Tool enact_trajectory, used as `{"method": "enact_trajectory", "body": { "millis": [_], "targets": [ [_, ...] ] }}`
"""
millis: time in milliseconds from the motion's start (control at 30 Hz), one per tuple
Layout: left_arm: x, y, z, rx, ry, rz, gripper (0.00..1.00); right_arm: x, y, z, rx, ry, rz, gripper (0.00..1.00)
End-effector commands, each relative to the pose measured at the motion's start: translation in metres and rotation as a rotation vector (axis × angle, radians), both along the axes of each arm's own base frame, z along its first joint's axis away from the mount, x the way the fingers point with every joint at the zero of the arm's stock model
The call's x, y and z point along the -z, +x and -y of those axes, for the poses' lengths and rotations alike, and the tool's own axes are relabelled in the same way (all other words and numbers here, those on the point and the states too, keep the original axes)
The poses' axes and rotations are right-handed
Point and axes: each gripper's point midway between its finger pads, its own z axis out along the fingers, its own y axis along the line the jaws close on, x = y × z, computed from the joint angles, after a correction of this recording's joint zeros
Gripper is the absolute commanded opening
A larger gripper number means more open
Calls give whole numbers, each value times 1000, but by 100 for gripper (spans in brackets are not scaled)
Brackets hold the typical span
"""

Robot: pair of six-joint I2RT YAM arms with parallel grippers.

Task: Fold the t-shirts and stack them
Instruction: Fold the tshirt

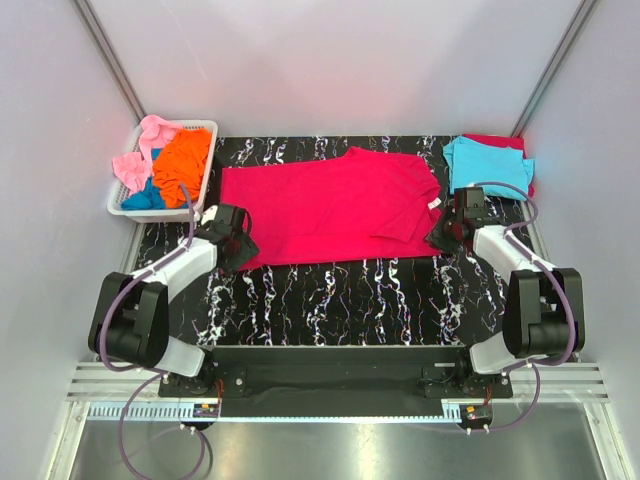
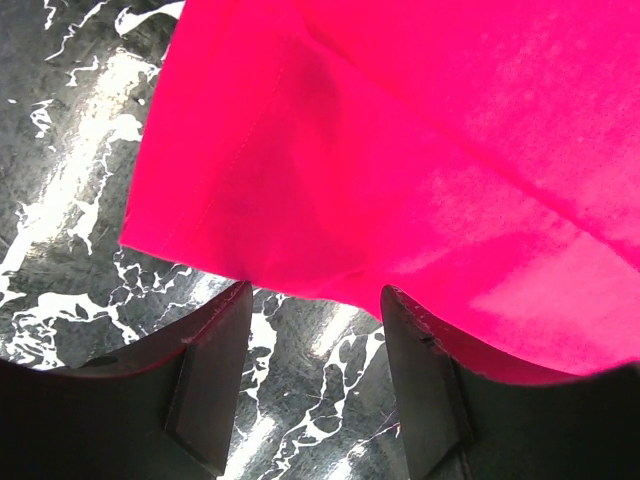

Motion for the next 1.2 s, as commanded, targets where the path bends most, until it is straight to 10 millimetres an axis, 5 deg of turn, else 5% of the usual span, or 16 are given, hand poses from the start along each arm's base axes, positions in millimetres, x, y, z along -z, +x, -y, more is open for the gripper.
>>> {"method": "enact_trajectory", "body": {
  "millis": [0,233,500,767,1167],
  "targets": [
    [-1,10,8,23,-15,21,58,1,-3,-11,-35,53,-4,31],
    [20,11,6,15,30,-36,58,18,4,-14,-51,58,-44,29],
    [20,16,-13,-24,144,-65,58,27,24,-4,-27,5,-59,27],
    [25,-14,-36,-69,241,-148,59,45,20,12,48,-66,-129,25],
    [22,-44,-54,-89,300,-183,59,61,7,35,141,-170,-258,8]
  ]
}}
